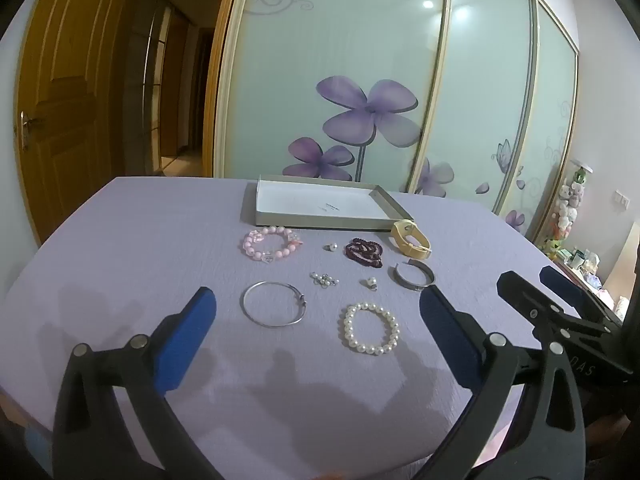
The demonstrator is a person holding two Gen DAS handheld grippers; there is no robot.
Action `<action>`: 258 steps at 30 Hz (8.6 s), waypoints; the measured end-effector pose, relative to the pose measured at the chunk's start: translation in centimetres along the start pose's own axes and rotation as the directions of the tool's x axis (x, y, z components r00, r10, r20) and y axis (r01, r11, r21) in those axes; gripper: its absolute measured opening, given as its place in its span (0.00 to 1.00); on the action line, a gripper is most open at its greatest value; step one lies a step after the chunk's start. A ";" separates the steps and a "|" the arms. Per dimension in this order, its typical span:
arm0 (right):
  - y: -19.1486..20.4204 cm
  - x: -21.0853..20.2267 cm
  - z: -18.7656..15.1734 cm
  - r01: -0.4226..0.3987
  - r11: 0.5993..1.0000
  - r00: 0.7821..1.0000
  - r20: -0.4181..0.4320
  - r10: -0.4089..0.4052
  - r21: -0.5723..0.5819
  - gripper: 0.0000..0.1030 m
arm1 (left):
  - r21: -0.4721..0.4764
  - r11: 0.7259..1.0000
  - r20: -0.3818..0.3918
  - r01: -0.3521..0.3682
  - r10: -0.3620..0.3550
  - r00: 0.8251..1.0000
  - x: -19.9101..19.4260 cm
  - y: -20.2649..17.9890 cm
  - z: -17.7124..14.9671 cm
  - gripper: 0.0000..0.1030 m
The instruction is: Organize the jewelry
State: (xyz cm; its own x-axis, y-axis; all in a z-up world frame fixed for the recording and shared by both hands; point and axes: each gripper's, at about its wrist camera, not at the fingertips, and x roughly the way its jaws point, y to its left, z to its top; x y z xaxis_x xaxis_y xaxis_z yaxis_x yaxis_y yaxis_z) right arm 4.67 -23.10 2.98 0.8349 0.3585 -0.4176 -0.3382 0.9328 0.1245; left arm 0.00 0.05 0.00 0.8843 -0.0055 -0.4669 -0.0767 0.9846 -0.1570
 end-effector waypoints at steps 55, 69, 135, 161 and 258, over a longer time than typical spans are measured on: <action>-0.3 1.0 -0.1 0.003 1.000 1.000 -0.007 -0.003 0.007 0.99 | -0.007 1.000 -0.009 -0.007 0.007 1.000 0.3 0.2 -0.1 0.98; -0.4 1.0 -0.1 0.001 1.000 1.000 -0.008 -0.001 0.007 0.99 | -0.006 1.000 -0.011 -0.008 0.008 1.000 0.7 0.5 -0.3 0.98; -4.1 12.8 -2.8 0.102 0.995 0.893 -0.438 -0.100 -0.019 0.22 | -0.165 0.965 -0.413 -0.206 0.122 0.903 11.6 6.3 -0.5 0.98; -6.1 12.9 -1.3 0.148 0.987 0.900 -0.421 -0.110 0.058 0.22 | 0.072 0.976 -0.485 -0.207 0.216 0.848 18.1 3.0 -0.8 0.90; -7.3 18.0 9.0 0.086 0.988 0.960 -0.276 -0.047 0.130 0.87 | -0.056 0.970 -0.144 -0.236 0.226 0.963 15.7 8.7 9.4 0.98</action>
State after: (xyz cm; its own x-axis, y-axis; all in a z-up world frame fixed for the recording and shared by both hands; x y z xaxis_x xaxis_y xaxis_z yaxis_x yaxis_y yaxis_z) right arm 26.09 -23.14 2.65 0.6975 0.2901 -0.6553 -0.2062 0.9570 0.2041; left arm 17.54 10.12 -0.48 0.7683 0.1920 -0.6106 -0.3091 0.9466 -0.0913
